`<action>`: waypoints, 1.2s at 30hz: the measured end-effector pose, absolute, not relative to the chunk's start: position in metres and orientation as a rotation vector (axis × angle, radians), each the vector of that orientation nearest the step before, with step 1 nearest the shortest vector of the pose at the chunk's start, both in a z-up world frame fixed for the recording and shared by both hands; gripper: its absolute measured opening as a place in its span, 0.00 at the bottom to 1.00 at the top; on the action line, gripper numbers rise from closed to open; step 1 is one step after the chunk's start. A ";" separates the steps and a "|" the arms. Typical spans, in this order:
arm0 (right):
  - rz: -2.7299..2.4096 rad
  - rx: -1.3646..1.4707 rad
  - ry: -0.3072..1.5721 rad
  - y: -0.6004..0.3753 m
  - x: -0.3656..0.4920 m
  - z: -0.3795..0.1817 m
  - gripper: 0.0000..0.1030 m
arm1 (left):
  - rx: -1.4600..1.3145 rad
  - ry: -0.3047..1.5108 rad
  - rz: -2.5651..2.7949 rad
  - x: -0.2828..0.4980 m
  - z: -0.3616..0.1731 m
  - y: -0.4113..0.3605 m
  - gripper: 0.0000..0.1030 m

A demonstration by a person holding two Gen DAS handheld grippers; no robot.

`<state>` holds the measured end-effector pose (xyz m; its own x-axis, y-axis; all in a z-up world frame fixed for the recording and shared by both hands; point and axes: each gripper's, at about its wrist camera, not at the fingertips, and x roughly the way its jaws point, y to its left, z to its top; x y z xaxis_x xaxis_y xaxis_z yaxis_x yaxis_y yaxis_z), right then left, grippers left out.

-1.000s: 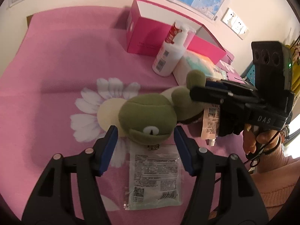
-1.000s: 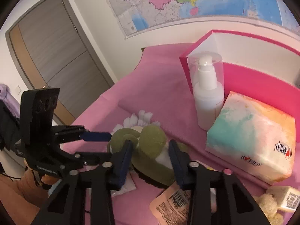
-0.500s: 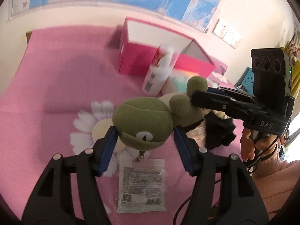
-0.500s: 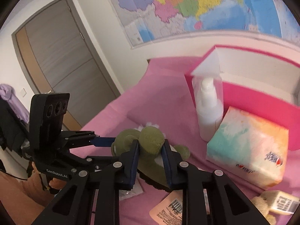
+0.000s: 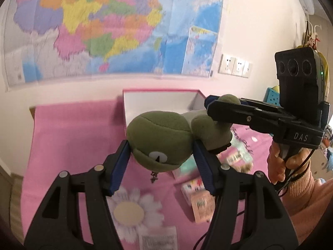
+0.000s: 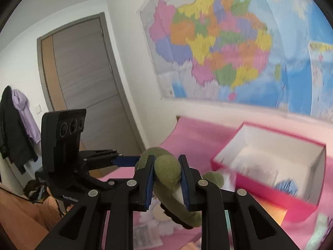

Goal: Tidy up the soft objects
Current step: 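Carry the green frog into the pink box and open the right gripper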

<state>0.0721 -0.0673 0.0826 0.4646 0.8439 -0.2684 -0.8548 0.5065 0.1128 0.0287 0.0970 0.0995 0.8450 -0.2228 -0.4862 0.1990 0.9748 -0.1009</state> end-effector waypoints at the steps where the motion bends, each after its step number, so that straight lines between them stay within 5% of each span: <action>1: 1.039 -0.037 0.297 -0.069 0.075 0.086 0.21 | -0.038 0.510 -0.218 0.035 0.104 0.096 0.62; 9: 0.984 -0.027 0.278 -0.077 0.130 0.106 0.21 | -0.017 0.523 -0.206 0.096 0.118 0.087 0.62; 26: 0.884 0.055 0.475 -0.077 0.246 0.062 0.21 | -0.070 0.780 -0.148 0.193 0.055 0.086 0.56; 28: 0.876 0.064 0.507 -0.074 0.256 0.055 0.24 | -0.074 0.779 -0.132 0.195 0.054 0.087 0.56; 31: 0.803 0.050 0.594 -0.067 0.272 0.041 0.43 | -0.089 0.762 -0.119 0.192 0.055 0.089 0.56; 36: 0.733 0.091 0.601 -0.086 0.274 0.035 0.47 | -0.083 0.762 -0.117 0.187 0.052 0.094 0.56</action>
